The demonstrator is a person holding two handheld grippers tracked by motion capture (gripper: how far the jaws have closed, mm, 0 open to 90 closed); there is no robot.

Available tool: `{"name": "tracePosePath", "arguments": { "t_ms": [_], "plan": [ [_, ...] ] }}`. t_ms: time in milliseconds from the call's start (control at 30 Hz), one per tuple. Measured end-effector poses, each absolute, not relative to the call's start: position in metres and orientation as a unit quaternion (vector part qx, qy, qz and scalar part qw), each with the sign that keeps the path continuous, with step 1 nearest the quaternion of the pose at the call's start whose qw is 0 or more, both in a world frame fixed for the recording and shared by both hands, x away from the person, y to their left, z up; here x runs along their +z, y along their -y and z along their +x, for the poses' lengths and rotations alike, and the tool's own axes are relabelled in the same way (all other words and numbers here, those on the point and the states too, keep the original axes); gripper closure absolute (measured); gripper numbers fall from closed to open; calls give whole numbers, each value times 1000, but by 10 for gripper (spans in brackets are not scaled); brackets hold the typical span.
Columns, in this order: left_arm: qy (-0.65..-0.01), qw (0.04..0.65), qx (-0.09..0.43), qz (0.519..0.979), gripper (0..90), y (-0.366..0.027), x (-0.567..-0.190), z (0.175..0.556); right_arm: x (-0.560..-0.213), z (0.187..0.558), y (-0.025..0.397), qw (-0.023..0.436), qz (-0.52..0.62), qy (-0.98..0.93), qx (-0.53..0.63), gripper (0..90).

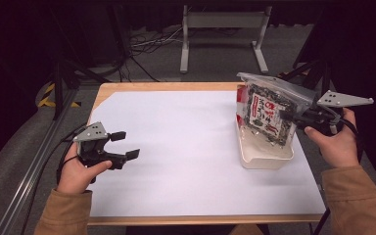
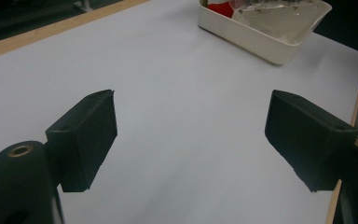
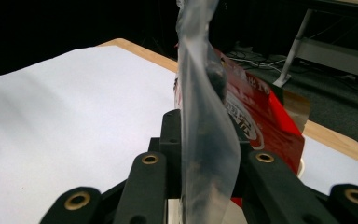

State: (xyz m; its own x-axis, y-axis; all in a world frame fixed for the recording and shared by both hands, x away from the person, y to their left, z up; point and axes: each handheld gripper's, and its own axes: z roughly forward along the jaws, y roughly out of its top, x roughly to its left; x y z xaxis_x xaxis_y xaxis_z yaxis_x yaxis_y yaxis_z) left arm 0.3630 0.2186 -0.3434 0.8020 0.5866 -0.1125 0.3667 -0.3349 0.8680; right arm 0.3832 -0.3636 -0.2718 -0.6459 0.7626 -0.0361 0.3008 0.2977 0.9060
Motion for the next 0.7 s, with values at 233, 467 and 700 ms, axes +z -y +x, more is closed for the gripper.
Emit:
{"name": "tracePosePath", "arguments": {
  "t_ms": [233, 467, 700],
  "plan": [
    [-297, 496, 107, 809, 176, -219, -344, 363, -286, 385, 362, 231, 352, -772, 476, 759],
    [-299, 495, 107, 809, 176, -220, -345, 364, -299, 385, 369, 220, 368, -764, 482, 759],
    [-296, 495, 108, 810, 175, -218, -345, 364, -306, 382, 375, 211, 374, -760, 489, 758]
  ]
}}
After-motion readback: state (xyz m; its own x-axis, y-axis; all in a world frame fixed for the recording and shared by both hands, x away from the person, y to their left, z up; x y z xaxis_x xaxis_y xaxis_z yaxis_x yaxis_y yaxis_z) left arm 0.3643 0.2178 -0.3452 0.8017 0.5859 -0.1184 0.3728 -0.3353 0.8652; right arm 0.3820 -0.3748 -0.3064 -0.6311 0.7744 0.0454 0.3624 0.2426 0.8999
